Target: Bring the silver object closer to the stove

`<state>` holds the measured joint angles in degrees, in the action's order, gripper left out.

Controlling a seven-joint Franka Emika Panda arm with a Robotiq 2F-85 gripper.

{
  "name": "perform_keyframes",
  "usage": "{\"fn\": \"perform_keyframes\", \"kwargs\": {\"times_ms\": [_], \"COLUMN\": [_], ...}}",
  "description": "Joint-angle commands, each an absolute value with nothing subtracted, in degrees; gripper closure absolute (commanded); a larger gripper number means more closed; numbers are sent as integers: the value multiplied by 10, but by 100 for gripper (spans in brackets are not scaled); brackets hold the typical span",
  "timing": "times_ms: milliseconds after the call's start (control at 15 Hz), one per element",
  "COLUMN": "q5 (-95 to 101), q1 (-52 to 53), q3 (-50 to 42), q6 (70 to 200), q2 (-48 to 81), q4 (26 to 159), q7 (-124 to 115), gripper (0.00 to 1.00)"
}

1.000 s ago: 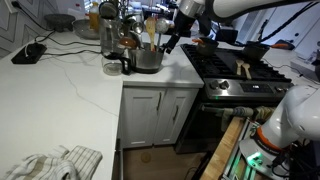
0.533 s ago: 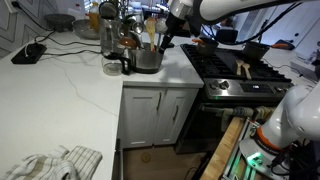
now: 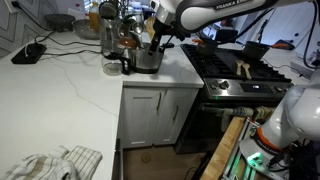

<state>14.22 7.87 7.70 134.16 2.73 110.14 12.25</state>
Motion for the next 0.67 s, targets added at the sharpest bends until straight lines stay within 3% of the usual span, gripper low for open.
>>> {"fn": "perform_keyframes", "kwargs": {"times_ms": [0,600], "q5": [177,208], "q1": [80,82], "q3": [76,73], "q6": [1365,1407], "q2": [59,87], "q4": [1082,1073], "q7": [125,132], "gripper": [0,0]}}
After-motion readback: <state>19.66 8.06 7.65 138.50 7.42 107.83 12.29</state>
